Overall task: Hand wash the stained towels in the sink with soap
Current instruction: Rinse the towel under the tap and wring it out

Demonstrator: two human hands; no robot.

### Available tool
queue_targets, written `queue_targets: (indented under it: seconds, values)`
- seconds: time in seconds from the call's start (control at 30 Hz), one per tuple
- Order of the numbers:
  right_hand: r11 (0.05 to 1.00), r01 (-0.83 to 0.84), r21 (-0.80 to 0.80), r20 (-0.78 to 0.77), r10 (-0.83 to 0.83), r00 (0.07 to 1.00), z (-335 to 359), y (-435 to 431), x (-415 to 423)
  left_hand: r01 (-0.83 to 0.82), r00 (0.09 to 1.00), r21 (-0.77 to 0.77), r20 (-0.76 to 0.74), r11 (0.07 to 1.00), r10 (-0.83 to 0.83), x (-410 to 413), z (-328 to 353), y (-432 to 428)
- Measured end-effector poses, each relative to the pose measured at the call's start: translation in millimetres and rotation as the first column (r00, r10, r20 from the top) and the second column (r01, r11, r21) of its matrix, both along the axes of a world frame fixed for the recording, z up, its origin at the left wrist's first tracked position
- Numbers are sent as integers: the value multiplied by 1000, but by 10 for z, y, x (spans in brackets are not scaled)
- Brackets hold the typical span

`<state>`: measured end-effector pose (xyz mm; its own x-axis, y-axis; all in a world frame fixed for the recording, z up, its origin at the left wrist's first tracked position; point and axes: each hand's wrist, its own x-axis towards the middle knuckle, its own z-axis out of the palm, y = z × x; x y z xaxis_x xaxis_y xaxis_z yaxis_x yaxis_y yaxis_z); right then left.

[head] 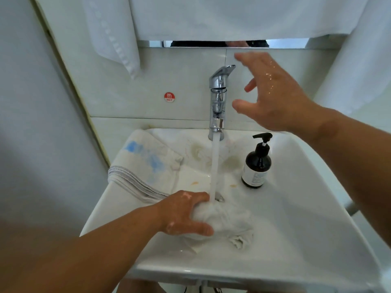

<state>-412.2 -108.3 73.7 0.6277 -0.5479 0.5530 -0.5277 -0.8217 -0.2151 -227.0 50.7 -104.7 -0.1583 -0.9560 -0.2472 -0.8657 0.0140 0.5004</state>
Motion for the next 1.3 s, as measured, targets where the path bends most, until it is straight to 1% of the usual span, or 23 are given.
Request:
queue_targets:
  seconds: [0.07,0.17,0.3,0.4,0.43,0.47,0.5,0.53,0.57,0.6,0.63,0.73,0.8,0.83,0.87,0.93,0.97,1.03,1.07,1.13,1.2,1.27,1.3]
  values:
    - [1000,2,30,-50,0,999,-81,-22,40,-7,1000,0,-9,1000,7,-4,-12,-2]
    - [1000,-17,-1,-50,17,999,-235,0,1,-21,1000,0,-9,1000,21,1,-31,-17]
    - [999,-19,45,-53,22,998,-368,146,-154,5,1000,-15,-10,1000,-5,10,-35,-23]
    - [983,-75,166,-25,81,996,-662,416,-352,29,999,-10,15,1000,-29,-9,-41,-28]
    - [967,-82,239,-75,103,992,-824,492,-429,20,1000,-4,6,1000,-20,-4,-53,-39]
    - [941,-53,335,-192,123,974,-992,566,-499,15,1000,0,-9,1000,-15,-1,-55,-42]
    - [902,4,432,-343,160,926,-1143,639,-553,12,1000,5,-20,1000,-12,3,-55,-45]
    - [859,66,507,-471,213,856,-1288,686,-594,17,999,3,-27,1000,-17,7,-50,-46]
    - [821,105,562,-536,265,801,-1420,699,-624,23,999,-1,-30,1000,-23,18,-51,-50]
    - [786,123,606,-545,297,784,-1518,692,-638,28,999,-7,-34,1000,-29,28,-48,-50]
    - [759,114,641,-511,311,802,-1566,678,-640,29,999,-7,-42,1000,-29,35,-40,-47]
    - [729,17,684,-350,308,885,-1617,562,-640,12,999,-32,-48,999,-13,47,-23,-30]
    - [658,-87,748,-161,307,938,-1577,516,-614,-20,999,-60,-35,998,18,39,23,-20]
    - [627,-157,763,-56,306,950,-1536,512,-580,-53,997,-77,-61,996,49,25,63,-20]
    - [607,-218,764,26,309,951,-1486,513,-535,-94,989,-92,-121,991,83,5,111,-23]
    - [592,-282,755,122,296,947,-1369,507,-421,-179,946,-112,-293,977,140,-49,189,-31]
    - [597,-280,752,157,251,955,-1321,503,-363,-210,920,-123,-360,970,154,-74,213,-36]
    - [607,-240,757,209,122,970,-1251,526,-265,-250,889,-185,-432,950,150,-107,244,-30]
    - [600,-230,766,217,94,972,-1236,533,-240,-274,872,-215,-467,938,148,-104,262,-23]
    - [556,-244,795,215,119,969,-1236,522,-234,-318,801,-208,-580,925,145,-25,272,-25]
    - [506,-278,817,209,191,959,-1233,506,-265,-344,681,-131,-716,930,151,90,278,-18]
    - [508,-268,818,194,196,961,-1219,481,-297,-372,531,-45,-829,927,173,172,274,-22]
    - [519,-250,817,182,180,967,-1214,473,-312,-388,479,-11,-857,922,191,188,277,-28]
